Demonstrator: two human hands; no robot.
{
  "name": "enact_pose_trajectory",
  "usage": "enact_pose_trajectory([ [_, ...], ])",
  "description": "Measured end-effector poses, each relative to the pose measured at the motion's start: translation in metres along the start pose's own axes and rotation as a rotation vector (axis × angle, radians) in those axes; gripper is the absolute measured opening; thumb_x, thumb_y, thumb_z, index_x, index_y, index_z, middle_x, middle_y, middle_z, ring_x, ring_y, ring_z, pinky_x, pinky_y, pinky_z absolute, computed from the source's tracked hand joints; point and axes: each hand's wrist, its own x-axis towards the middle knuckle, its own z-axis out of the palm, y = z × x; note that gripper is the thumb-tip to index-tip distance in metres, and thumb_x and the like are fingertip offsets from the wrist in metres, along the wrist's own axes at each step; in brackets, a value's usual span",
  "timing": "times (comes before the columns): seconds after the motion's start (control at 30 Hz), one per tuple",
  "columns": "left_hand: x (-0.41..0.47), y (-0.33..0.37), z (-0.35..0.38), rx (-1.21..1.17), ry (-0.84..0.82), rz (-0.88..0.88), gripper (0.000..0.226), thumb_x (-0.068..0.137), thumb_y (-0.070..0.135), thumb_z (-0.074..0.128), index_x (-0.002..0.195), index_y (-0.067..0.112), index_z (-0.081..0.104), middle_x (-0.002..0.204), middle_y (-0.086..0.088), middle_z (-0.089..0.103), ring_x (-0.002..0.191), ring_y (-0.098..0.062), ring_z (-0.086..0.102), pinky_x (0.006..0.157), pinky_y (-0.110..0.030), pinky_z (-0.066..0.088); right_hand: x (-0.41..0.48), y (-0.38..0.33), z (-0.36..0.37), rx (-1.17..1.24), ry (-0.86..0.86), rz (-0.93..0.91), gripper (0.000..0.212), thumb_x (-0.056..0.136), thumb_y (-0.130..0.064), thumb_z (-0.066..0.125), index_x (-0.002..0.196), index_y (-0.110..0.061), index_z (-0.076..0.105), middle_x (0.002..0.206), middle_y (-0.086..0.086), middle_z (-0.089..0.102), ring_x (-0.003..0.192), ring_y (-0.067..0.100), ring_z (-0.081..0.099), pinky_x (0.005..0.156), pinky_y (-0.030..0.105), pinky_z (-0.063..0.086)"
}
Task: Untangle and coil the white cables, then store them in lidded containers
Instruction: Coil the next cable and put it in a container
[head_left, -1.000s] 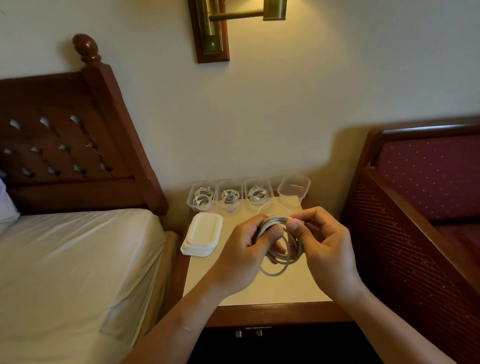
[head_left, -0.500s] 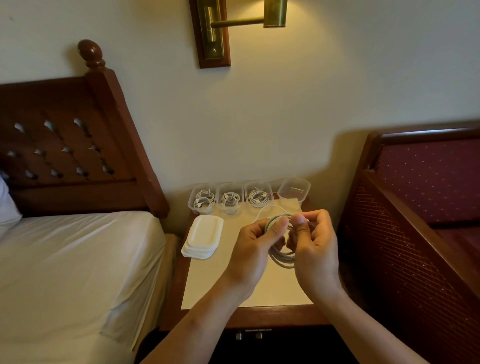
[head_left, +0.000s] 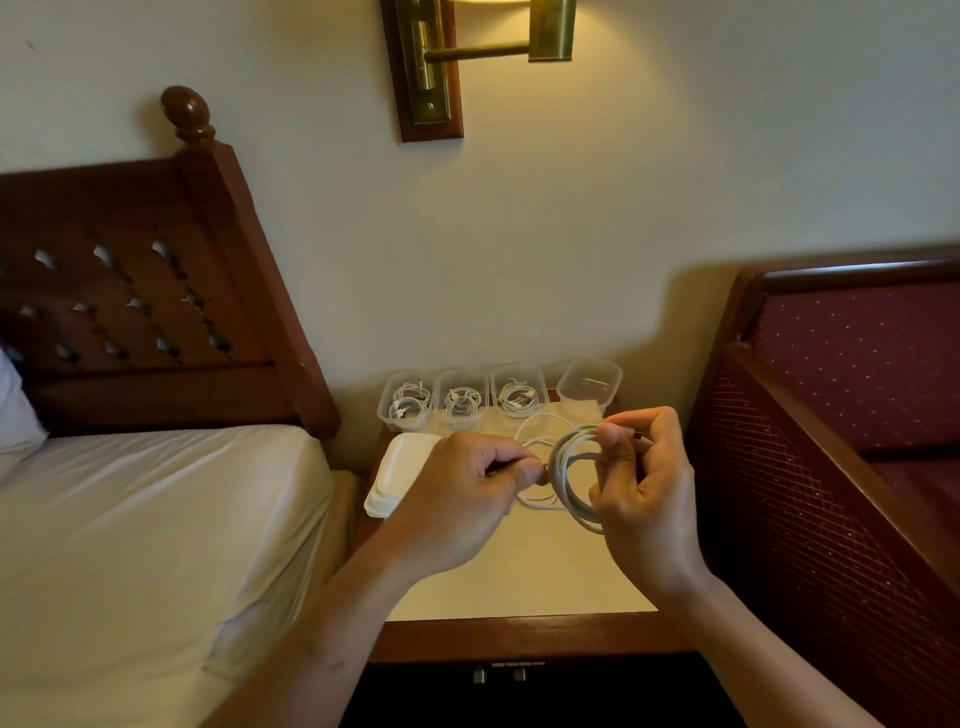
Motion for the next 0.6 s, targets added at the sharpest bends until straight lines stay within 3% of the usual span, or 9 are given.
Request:
enact_pose_trajectory([
  [0.07, 0.002, 0.002, -0.004, 0.031, 0.036, -0.007, 0.027, 0.105, 0.021, 0.058, 0.083, 0.016, 0.075, 0.055, 0.010, 0.054, 0.053, -0.004, 0.048, 0.060, -0.029, 0.041, 0.001, -0.003, -0.002, -0.037, -0.027, -0.038, 0.007, 0.105, -0.019, 0.051, 0.104, -0.025, 0.052, 0.072, -0.006, 0.062, 0.052, 0.025, 0.053, 0.043, 0.052, 0.044],
  [0.13, 0.005, 0.004, -0.004, 0.009, 0.098, -0.013, 0.030, 0.105, 0.020, 0.056, 0.078, 0.023, 0.071, 0.054, 0.010, 0.054, 0.051, -0.005, 0.047, 0.060, -0.036, 0.042, 0.000, -0.007, -0.002, -0.076, -0.073, -0.079, 0.011, 0.104, -0.011, 0.052, 0.104, -0.022, 0.052, 0.075, -0.011, 0.063, 0.054, 0.018, 0.056, 0.044, 0.037, 0.048],
  [0.2, 0.008, 0.005, -0.001, -0.035, 0.176, -0.018, 0.027, 0.106, 0.021, 0.055, 0.084, 0.024, 0.072, 0.055, 0.009, 0.055, 0.052, -0.007, 0.048, 0.060, -0.037, 0.043, -0.002, -0.010, 0.000, -0.115, -0.158, -0.107, 0.013, 0.103, -0.007, 0.053, 0.105, -0.020, 0.051, 0.077, -0.017, 0.063, 0.057, 0.013, 0.057, 0.048, 0.021, 0.044],
  [0.27, 0.009, 0.004, 0.000, -0.049, 0.194, -0.039, 0.026, 0.106, 0.022, 0.054, 0.088, 0.021, 0.072, 0.056, 0.009, 0.055, 0.055, -0.008, 0.050, 0.062, -0.035, 0.044, -0.003, -0.011, 0.000, -0.120, -0.215, -0.092, 0.015, 0.104, -0.005, 0.052, 0.105, -0.020, 0.052, 0.075, -0.017, 0.061, 0.059, 0.009, 0.056, 0.051, 0.015, 0.040],
  [0.37, 0.007, 0.002, -0.004, -0.108, 0.070, -0.089, 0.030, 0.105, 0.015, 0.054, 0.081, 0.010, 0.072, 0.058, -0.001, 0.057, 0.059, -0.013, 0.053, 0.059, -0.023, 0.043, -0.003, -0.010, -0.002, -0.110, -0.218, -0.059, 0.014, 0.103, -0.002, 0.053, 0.105, -0.016, 0.054, 0.071, -0.015, 0.058, 0.061, 0.001, 0.058, 0.052, 0.012, 0.041],
  [0.43, 0.005, 0.003, -0.009, -0.043, -0.004, -0.125, 0.029, 0.102, 0.011, 0.055, 0.079, 0.008, 0.072, 0.061, -0.003, 0.062, 0.061, -0.007, 0.055, 0.060, -0.019, 0.041, -0.005, -0.011, -0.001, -0.119, -0.227, -0.057, 0.015, 0.102, 0.000, 0.054, 0.105, -0.015, 0.054, 0.076, -0.014, 0.061, 0.064, -0.002, 0.060, 0.054, 0.010, 0.042],
  [0.53, 0.007, 0.010, -0.013, 0.083, -0.085, -0.165, 0.026, 0.102, 0.014, 0.050, 0.088, 0.013, 0.072, 0.058, 0.005, 0.061, 0.057, -0.004, 0.053, 0.063, -0.025, 0.040, -0.005, -0.013, 0.002, -0.147, -0.242, -0.071, 0.027, 0.102, -0.001, 0.054, 0.104, -0.027, 0.050, 0.085, -0.013, 0.066, 0.069, -0.003, 0.062, 0.056, 0.010, 0.044],
  [0.6, 0.008, 0.015, -0.014, 0.139, -0.147, -0.176, 0.028, 0.101, 0.030, 0.047, 0.091, 0.019, 0.071, 0.058, 0.009, 0.057, 0.062, -0.007, 0.051, 0.066, -0.035, 0.042, -0.004, -0.014, 0.002, -0.167, -0.292, -0.095, 0.033, 0.102, -0.001, 0.054, 0.105, -0.033, 0.046, 0.087, -0.015, 0.066, 0.073, -0.002, 0.065, 0.058, 0.010, 0.046],
])
